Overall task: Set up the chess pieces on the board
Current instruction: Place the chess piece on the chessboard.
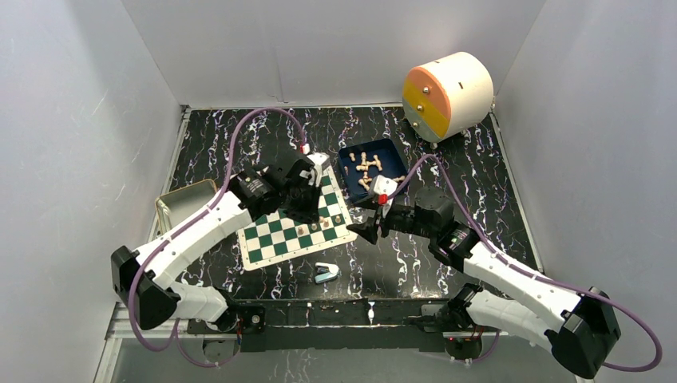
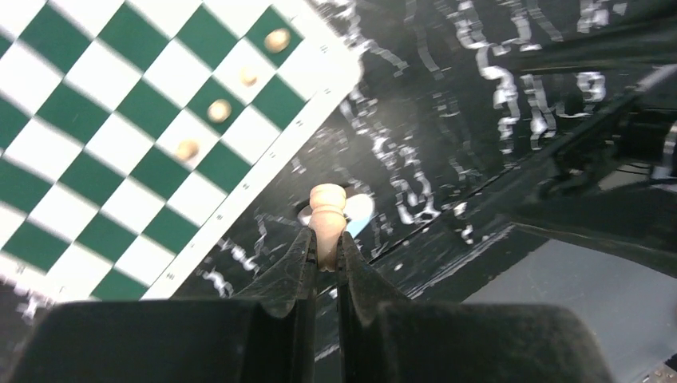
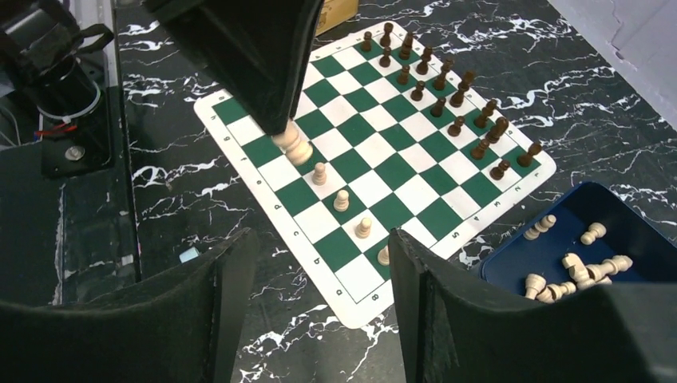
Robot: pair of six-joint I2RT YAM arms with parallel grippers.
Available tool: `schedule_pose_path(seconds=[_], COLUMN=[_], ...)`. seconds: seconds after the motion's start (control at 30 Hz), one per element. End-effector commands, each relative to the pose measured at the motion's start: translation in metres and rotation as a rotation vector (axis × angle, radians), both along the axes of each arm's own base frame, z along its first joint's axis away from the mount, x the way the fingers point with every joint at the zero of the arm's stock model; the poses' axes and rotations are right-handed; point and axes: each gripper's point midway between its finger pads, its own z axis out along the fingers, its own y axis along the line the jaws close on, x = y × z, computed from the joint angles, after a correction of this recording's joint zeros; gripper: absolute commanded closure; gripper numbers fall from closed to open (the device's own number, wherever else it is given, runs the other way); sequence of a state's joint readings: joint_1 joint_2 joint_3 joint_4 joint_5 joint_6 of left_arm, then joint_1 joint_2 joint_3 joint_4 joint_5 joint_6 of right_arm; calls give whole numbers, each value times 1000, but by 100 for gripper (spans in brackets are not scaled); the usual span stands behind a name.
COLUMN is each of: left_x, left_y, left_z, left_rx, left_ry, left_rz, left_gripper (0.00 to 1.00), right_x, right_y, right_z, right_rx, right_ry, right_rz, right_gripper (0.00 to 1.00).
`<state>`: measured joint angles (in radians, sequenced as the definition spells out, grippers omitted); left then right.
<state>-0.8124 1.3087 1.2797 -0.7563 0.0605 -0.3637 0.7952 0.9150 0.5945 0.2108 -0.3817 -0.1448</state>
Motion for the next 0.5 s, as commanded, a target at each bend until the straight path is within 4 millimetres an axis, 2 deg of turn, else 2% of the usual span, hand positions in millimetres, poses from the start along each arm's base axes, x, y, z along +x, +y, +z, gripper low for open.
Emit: schedule_pose_path(seconds=[0.0,0.07,0.23,0.3,0.47], left_x=[-5,-3,0,0,-4], left_y=[54,71,118,136,150], left_z=[-16,-23,-54,-65,-81], left_rx=[151,177,258,296,356], left_ry=[122,162,276,328,382], left_rz=[114,161,263,317,346], left_gripper=[100,100,100,100,100], right_x=[-12,-12,4,4,2], right_y=[2,-4,-26,-31,-34], right_z=[28,30,37,40,40], right_rx=[60,78,125,141,145], right_ry=[-87,-75,-45,-40,-37], right_rz=[68,34,-154,-179,-186], right_gripper=[27,20,12,2,1])
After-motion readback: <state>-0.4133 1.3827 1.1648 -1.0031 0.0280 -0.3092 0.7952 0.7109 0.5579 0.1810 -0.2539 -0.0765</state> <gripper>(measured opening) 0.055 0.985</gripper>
